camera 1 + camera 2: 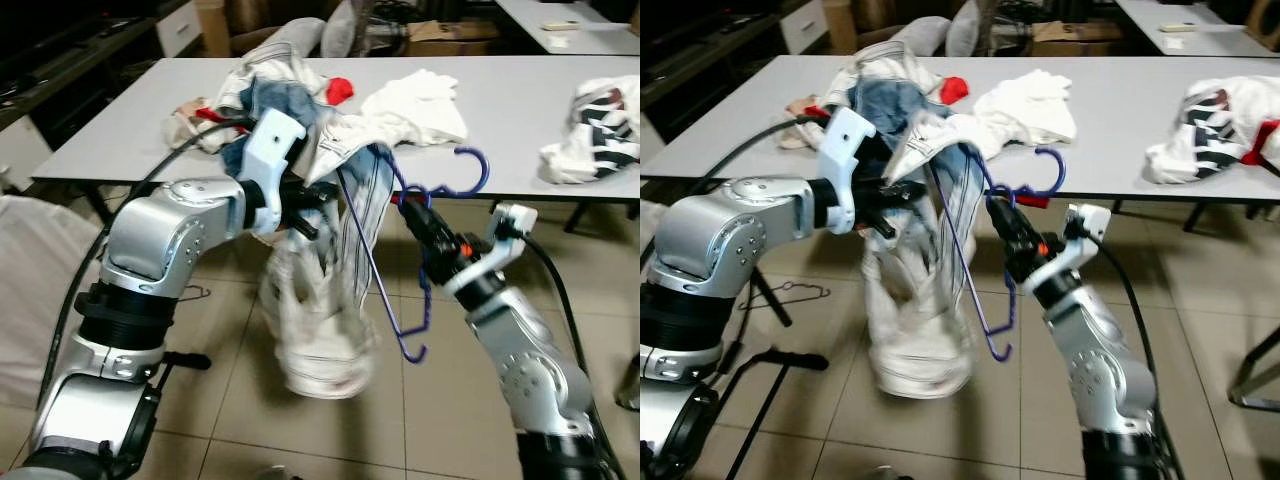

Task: Hang hanger

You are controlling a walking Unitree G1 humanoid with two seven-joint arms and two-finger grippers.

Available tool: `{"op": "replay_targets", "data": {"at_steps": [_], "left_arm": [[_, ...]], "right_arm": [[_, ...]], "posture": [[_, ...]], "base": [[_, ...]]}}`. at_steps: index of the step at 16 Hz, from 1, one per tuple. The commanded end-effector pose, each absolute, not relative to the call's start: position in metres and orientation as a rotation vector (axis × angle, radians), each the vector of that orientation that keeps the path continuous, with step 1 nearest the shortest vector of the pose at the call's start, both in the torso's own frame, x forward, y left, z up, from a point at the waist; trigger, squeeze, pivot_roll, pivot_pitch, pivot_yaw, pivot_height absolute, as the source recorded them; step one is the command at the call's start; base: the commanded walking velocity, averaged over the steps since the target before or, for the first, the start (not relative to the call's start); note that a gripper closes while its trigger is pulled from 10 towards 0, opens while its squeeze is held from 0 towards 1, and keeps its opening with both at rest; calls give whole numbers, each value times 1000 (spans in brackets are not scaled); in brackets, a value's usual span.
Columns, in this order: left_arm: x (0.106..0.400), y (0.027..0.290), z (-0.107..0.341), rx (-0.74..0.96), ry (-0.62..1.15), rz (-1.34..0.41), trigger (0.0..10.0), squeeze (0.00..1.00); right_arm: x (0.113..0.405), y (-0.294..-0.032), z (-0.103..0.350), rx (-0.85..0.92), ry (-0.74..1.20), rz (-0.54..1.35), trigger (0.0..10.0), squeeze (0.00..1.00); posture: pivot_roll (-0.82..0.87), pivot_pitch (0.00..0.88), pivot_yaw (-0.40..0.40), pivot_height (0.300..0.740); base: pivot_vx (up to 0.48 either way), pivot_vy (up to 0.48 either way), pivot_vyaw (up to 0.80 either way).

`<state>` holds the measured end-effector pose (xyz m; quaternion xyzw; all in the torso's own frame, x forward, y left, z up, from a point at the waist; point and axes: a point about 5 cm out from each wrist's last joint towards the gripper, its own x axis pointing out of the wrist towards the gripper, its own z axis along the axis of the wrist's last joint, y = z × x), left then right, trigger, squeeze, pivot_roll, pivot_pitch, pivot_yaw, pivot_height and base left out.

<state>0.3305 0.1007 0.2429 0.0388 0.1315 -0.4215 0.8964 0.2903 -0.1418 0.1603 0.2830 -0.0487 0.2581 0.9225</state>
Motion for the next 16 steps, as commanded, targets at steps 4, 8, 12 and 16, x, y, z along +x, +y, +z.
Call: {"op": "replay_targets", "data": {"at_steps": [4, 8, 12, 16], "left_arm": [[330, 85, 282, -158, 164, -965, 0, 0], [332, 70, 311, -356, 131, -1025, 0, 0], [333, 67, 338, -525, 129, -1054, 0, 0], [340, 77, 351, -630, 110, -994, 0, 0]], "right_arm": [[307, -148, 174, 657, -205, 460, 10000, 0], [314, -144, 170, 656, -238, 409, 10000, 0], [321, -145, 169, 456, -304, 305, 10000, 0], [315, -147, 147, 270, -296, 242, 10000, 0]], "posture": [[92, 0, 65, 740], [103, 0, 62, 740], [111, 0, 71, 740], [110, 0, 67, 740]], "base": [[0, 0, 0], [0, 0, 0], [0, 0, 0], [0, 0, 0]]}}
